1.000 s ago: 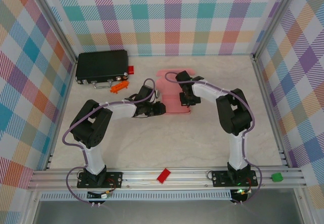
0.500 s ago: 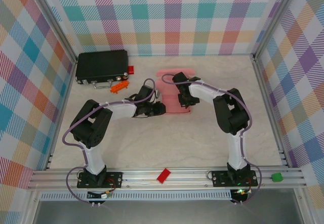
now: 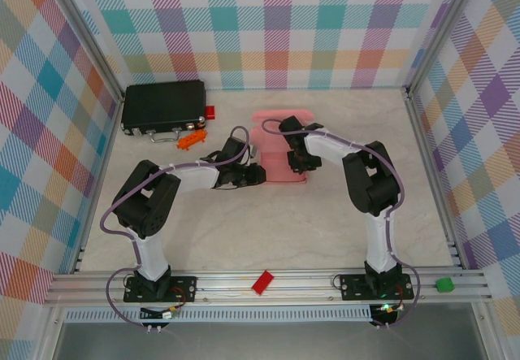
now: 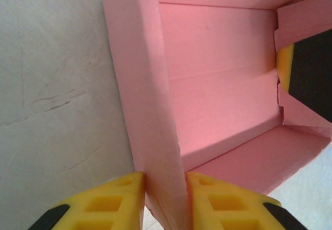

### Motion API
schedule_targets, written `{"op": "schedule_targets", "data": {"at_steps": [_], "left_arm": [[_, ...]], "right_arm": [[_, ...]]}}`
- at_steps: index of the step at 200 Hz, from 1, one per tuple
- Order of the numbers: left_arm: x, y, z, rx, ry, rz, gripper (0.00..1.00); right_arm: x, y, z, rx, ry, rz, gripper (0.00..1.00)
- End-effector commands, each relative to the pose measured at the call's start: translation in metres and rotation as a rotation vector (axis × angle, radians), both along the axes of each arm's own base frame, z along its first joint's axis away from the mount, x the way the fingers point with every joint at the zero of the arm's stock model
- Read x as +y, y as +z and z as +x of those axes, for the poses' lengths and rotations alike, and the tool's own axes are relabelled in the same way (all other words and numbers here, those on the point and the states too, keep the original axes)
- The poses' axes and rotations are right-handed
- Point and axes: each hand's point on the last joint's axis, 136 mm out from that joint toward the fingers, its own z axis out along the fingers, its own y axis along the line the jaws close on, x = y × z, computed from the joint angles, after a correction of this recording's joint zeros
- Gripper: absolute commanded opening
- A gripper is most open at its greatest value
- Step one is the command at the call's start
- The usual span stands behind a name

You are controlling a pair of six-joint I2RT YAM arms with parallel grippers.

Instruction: Fold the paper box

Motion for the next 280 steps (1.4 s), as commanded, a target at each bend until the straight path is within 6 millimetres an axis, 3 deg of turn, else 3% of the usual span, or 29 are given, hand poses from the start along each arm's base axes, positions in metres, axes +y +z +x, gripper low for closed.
{"op": "schedule_targets", "data": {"at_steps": [1, 92, 178, 227, 280], "left_arm": [[0.001, -0.010, -0.009, 0.043, -0.006, 0.023, 0.26], [0.000, -0.008, -0.009, 0.040, -0.009, 0.020, 0.26], [0.001, -0.009, -0.010, 0.042, -0.008, 0.024, 0.26], [0.000, -0.009, -0.009, 0.042, -0.009, 0.023, 0.26], [0.001, -0.009, -0.009, 0.042, -0.009, 0.025, 0.26]], "right_arm": [[0.006, 0.025, 0.003, -0.029, -0.021, 0.056, 0.27], [0.001, 0.029, 0.003, -0.043, -0.048, 0.049, 0.35], [0.011, 0.045, 0.005, -0.033, -0.093, 0.255, 0.35], [0.003, 0.038, 0.005, -0.011, -0.116, 0.245, 0.33], [0.000, 0.029, 0.006, 0.004, -0.119, 0.232, 0.17]]}}
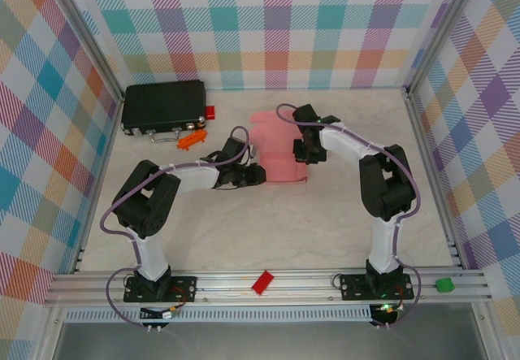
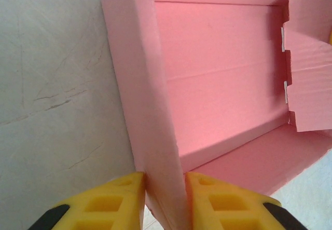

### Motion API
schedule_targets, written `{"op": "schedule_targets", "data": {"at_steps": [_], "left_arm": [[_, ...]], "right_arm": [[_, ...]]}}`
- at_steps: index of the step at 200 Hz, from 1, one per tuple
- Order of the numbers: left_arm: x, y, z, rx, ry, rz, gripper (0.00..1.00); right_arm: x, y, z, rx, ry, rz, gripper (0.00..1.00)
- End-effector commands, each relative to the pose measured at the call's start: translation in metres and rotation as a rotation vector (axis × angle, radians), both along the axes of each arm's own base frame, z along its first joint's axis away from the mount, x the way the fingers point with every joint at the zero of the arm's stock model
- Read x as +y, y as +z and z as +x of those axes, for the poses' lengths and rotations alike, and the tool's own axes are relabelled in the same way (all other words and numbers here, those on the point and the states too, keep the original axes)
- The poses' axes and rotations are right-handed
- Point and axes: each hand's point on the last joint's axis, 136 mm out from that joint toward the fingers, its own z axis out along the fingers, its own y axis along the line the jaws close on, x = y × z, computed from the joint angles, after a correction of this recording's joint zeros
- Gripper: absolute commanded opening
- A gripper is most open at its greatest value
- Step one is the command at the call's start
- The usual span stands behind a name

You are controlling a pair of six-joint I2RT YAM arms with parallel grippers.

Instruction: Fold the paper box

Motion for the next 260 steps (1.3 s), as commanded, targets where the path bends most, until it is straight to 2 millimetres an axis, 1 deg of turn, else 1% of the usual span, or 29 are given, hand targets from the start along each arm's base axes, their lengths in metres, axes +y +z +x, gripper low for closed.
{"op": "schedule_targets", "data": {"at_steps": [1, 87, 131, 187, 228, 260], "left_arm": [[0.001, -0.009, -0.009, 0.041, -0.008, 0.024, 0.26], [0.001, -0.009, -0.009, 0.040, -0.007, 0.026, 0.26], [0.001, -0.011, -0.009, 0.041, -0.008, 0.026, 0.26], [0.002, -0.011, -0.010, 0.042, -0.005, 0.027, 0.26], [0.002, -0.011, -0.009, 0.040, -0.005, 0.027, 0.26], [0.002, -0.012, -0.010, 0.042, -0.005, 0.028, 0.26]], "right_arm": [[-0.002, -0.007, -0.003, 0.025, -0.010, 0.002, 0.17], [-0.011, -0.024, -0.007, 0.059, 0.021, -0.069, 0.15], [-0.015, -0.029, -0.009, 0.071, 0.039, -0.104, 0.13], [-0.024, -0.040, -0.012, 0.105, 0.070, -0.165, 0.14], [-0.025, -0.045, -0.014, 0.123, 0.090, -0.184, 0.14], [-0.026, -0.047, -0.015, 0.127, 0.094, -0.198, 0.13]]}}
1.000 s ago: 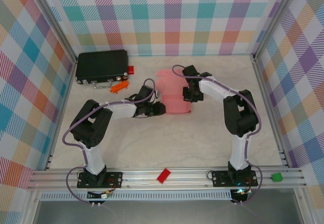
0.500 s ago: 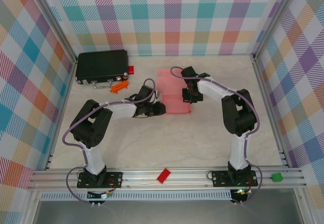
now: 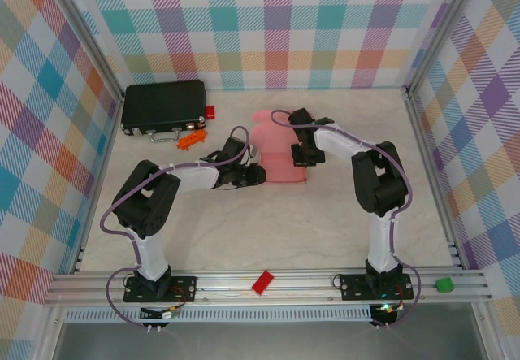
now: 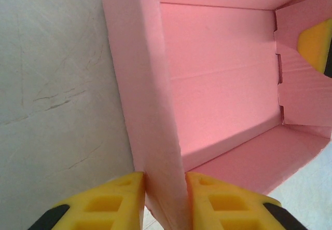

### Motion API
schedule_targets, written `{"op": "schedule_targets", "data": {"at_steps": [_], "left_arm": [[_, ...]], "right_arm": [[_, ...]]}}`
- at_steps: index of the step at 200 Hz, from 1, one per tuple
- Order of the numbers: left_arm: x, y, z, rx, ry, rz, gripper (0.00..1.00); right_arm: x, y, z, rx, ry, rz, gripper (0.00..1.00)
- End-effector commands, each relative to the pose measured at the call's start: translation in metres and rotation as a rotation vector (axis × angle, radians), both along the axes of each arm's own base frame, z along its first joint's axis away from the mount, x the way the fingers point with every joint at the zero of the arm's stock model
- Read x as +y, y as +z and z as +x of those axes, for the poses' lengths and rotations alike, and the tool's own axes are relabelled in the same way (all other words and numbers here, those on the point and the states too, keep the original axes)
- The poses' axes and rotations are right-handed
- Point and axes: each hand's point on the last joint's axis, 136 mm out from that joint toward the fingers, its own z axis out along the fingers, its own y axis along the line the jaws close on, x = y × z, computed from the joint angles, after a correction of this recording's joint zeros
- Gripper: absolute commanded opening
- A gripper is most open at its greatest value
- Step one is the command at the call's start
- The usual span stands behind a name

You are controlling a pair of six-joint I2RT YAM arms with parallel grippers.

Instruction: Fold the paper box

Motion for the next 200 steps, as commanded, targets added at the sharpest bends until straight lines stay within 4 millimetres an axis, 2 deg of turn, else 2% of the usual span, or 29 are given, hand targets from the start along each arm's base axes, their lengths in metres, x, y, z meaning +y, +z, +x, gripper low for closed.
{"op": "schedule_targets", "data": {"at_steps": [1, 62, 120, 200], "left_arm": [[0.002, -0.012, -0.010, 0.044, -0.005, 0.028, 0.26], [0.002, -0.012, -0.010, 0.042, -0.006, 0.028, 0.26], [0.002, -0.011, -0.009, 0.041, -0.003, 0.028, 0.26], [0.002, -0.011, -0.008, 0.043, -0.004, 0.031, 0.26]], "right_arm": [[-0.018, -0.024, -0.017, 0.093, 0.011, -0.103, 0.13], [-0.019, -0.031, -0.019, 0.112, 0.030, -0.152, 0.13], [-0.031, -0.038, -0.022, 0.129, 0.052, -0.257, 0.13], [-0.036, -0.051, -0.027, 0.150, 0.040, -0.305, 0.13]]}}
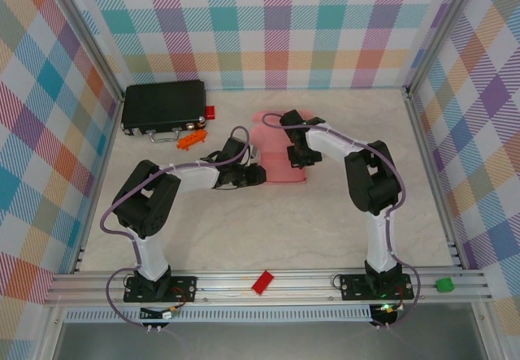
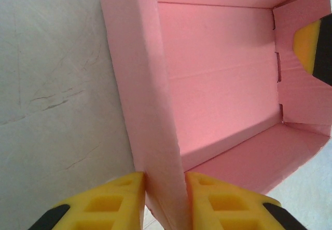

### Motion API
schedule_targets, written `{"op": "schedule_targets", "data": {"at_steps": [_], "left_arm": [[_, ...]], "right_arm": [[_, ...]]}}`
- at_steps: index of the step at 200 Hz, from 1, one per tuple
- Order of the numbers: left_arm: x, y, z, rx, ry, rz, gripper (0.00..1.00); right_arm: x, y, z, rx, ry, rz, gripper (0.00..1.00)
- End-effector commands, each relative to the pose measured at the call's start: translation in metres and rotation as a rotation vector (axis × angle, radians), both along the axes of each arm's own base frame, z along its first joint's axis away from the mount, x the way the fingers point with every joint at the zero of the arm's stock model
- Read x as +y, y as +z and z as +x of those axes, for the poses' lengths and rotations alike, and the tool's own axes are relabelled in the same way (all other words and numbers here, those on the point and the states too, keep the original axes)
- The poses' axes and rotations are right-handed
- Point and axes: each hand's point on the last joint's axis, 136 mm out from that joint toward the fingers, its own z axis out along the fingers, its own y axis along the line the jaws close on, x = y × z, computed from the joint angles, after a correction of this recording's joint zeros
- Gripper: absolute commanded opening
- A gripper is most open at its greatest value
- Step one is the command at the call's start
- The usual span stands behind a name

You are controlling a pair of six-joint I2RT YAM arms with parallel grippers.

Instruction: Fold the paper box

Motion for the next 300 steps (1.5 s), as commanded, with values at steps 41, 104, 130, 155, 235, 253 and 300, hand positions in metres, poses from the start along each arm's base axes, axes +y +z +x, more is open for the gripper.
{"op": "schedule_targets", "data": {"at_steps": [41, 104, 130, 155, 235, 253, 300], "left_arm": [[0.003, -0.012, -0.008, 0.045, -0.002, 0.034, 0.26], [0.002, -0.012, -0.009, 0.046, -0.004, 0.031, 0.26], [0.003, -0.011, -0.009, 0.043, -0.003, 0.031, 0.26], [0.003, -0.012, -0.010, 0.045, -0.002, 0.033, 0.26], [0.001, -0.010, -0.009, 0.046, -0.009, 0.025, 0.26], [0.000, -0.010, -0.009, 0.045, -0.012, 0.024, 0.26], [-0.001, -0.010, -0.010, 0.047, -0.014, 0.022, 0.25]], "right_arm": [[-0.035, -0.057, -0.031, 0.178, -0.022, -0.160, 0.13], [-0.034, -0.059, -0.031, 0.182, -0.024, -0.165, 0.12], [-0.032, -0.051, -0.030, 0.164, -0.030, -0.150, 0.15], [-0.027, -0.040, -0.028, 0.140, -0.037, -0.110, 0.16], [-0.017, -0.019, -0.019, 0.097, -0.057, -0.038, 0.21], [-0.014, -0.017, -0.019, 0.094, -0.057, -0.023, 0.22], [-0.009, -0.014, -0.017, 0.089, -0.064, 0.014, 0.25]]}}
